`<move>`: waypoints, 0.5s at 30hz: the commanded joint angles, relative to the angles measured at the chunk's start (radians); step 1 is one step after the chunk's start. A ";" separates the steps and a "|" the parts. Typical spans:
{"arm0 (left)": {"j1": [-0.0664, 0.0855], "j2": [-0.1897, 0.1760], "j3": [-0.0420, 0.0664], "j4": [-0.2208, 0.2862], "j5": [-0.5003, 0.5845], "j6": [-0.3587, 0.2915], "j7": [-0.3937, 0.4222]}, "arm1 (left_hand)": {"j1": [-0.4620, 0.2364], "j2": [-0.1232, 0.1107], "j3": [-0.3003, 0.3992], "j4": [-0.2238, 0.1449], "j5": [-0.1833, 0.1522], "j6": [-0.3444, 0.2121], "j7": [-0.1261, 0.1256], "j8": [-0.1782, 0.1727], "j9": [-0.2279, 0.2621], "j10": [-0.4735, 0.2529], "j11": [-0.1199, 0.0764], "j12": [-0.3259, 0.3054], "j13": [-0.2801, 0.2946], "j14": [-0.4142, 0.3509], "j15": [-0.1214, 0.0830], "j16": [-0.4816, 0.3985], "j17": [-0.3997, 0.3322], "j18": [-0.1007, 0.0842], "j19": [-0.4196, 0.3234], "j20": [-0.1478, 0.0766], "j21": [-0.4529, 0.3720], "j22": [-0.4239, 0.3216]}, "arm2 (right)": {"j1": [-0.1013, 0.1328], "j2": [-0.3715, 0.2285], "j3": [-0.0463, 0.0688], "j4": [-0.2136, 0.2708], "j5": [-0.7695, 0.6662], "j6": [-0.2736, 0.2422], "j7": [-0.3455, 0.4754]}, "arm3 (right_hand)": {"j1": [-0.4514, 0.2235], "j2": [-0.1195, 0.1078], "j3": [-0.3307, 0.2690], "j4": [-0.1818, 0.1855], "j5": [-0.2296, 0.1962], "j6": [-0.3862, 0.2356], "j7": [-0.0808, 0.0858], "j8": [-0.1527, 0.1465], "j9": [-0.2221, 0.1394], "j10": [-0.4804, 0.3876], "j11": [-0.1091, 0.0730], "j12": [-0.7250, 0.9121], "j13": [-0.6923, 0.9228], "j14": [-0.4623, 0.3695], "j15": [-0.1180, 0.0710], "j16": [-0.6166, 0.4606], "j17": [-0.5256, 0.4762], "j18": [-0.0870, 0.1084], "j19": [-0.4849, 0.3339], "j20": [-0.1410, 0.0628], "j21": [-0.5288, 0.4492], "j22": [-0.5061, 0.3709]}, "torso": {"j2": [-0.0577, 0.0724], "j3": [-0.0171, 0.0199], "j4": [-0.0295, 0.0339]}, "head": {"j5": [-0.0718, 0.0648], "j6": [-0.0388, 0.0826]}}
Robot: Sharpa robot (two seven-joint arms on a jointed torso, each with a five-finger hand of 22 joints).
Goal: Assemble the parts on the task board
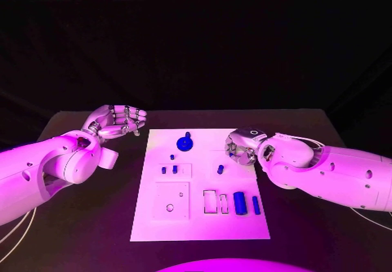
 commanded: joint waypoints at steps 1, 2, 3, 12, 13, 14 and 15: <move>0.001 0.000 0.001 0.004 0.008 0.011 0.022 | -0.009 0.003 0.002 -0.010 -0.003 0.013 0.001 0.008 -0.002 -0.004 0.005 -0.005 -0.004 -0.009 0.002 -0.008 -0.002 0.016 -0.007 0.002 -0.007 -0.002 | -0.017 0.000 -0.012 0.002 -0.071 0.093 -0.063 | -0.010 0.004 0.002 -0.011 0.008 0.011 -0.001 0.007 0.002 0.074 -0.065 -0.008 0.017 0.044 -0.008 0.003 -0.001 -0.013 0.004 -0.002 0.008 0.024 | 0.000 -0.0006 0.0000 | -0.001 -0.001; 0.001 0.000 0.001 0.005 0.008 0.012 0.023 | -0.010 0.003 0.003 -0.011 -0.003 0.014 0.001 0.008 -0.002 -0.005 0.005 -0.005 -0.004 -0.010 0.002 -0.009 -0.003 0.016 -0.008 0.002 -0.007 -0.002 | -0.018 0.000 -0.012 0.005 -0.081 0.087 -0.070 | -0.011 0.004 0.003 -0.012 0.010 0.012 -0.002 0.008 0.003 0.075 -0.065 -0.008 0.017 0.044 -0.008 0.003 -0.002 -0.014 0.005 -0.002 0.010 0.026 | 0.000 -0.0007 0.0002 | -0.001 -0.001; 0.001 0.000 0.001 0.005 0.008 0.012 0.024 | -0.010 0.003 0.003 -0.011 -0.003 0.014 0.001 0.008 -0.002 -0.005 0.005 -0.005 -0.004 -0.010 0.002 -0.009 -0.003 0.016 -0.008 0.002 -0.007 -0.002 | -0.018 0.000 -0.012 0.005 -0.084 0.085 -0.072 | -0.012 0.004 0.003 -0.013 0.010 0.013 -0.002 0.008 0.003 0.076 -0.065 -0.008 0.017 0.044 -0.008 0.003 -0.002 -0.014 0.005 -0.002 0.011 0.026 | 0.000 -0.0006 0.0002 | -0.001 -0.001; 0.001 0.001 0.001 0.004 0.008 0.014 0.029 | -0.012 0.004 0.005 -0.015 -0.002 0.013 0.002 0.008 -0.005 -0.008 0.006 -0.007 -0.007 -0.012 0.002 -0.013 -0.005 0.015 -0.011 0.002 -0.009 -0.002 | -0.020 -0.003 -0.012 0.022 -0.109 0.016 -0.083 | -0.023 0.001 0.011 -0.023 0.020 0.020 -0.005 0.010 0.007 0.089 -0.068 -0.013 0.020 0.046 -0.011 0.007 0.005 -0.018 0.013 -0.005 0.034 0.041 | 0.000 0.0001 0.0002 | -0.004 0.004; 0.001 0.001 0.001 0.004 0.008 0.015 0.029 | -0.012 0.004 0.005 -0.015 -0.002 0.013 0.002 0.008 -0.005 -0.008 0.006 -0.007 -0.007 -0.012 0.002 -0.013 -0.005 0.015 -0.011 0.002 -0.009 -0.002 | -0.020 -0.004 -0.011 0.024 -0.109 0.011 -0.083 | -0.024 0.001 0.012 -0.024 0.020 0.021 -0.005 0.010 0.007 0.090 -0.069 -0.014 0.020 0.047 -0.011 0.008 0.006 -0.019 0.015 -0.005 0.039 0.043 | 0.000 0.0001 0.0002 | -0.004 0.004; 0.001 0.002 0.001 0.003 0.008 0.015 0.028 | -0.012 0.004 0.005 -0.015 -0.002 0.013 0.002 0.008 -0.005 -0.008 0.006 -0.007 -0.007 -0.012 0.002 -0.013 -0.005 0.015 -0.011 0.002 -0.009 -0.002 | -0.020 -0.004 -0.011 0.025 -0.108 0.006 -0.083 | -0.025 0.000 0.012 -0.024 0.021 0.021 -0.005 0.011 0.008 0.091 -0.069 -0.014 0.020 0.047 -0.011 0.008 0.007 -0.019 0.015 -0.005 0.039 0.043 | 0.000 0.0001 0.0001 | -0.005 0.004; 0.001 0.002 0.001 0.003 0.008 0.016 0.028 | -0.012 0.004 0.005 -0.015 -0.002 0.013 0.002 0.008 -0.005 -0.008 0.006 -0.007 -0.007 -0.012 0.002 -0.013 -0.005 0.015 -0.011 0.002 -0.009 -0.002 | -0.020 -0.005 -0.011 0.026 -0.108 0.002 -0.083 | -0.025 0.000 0.012 -0.024 0.021 0.021 -0.005 0.011 0.008 0.091 -0.069 -0.014 0.020 0.047 -0.011 0.008 0.007 -0.019 0.015 -0.005 0.039 0.043 | -0.001 -0.0001 0.0000 | -0.005 0.004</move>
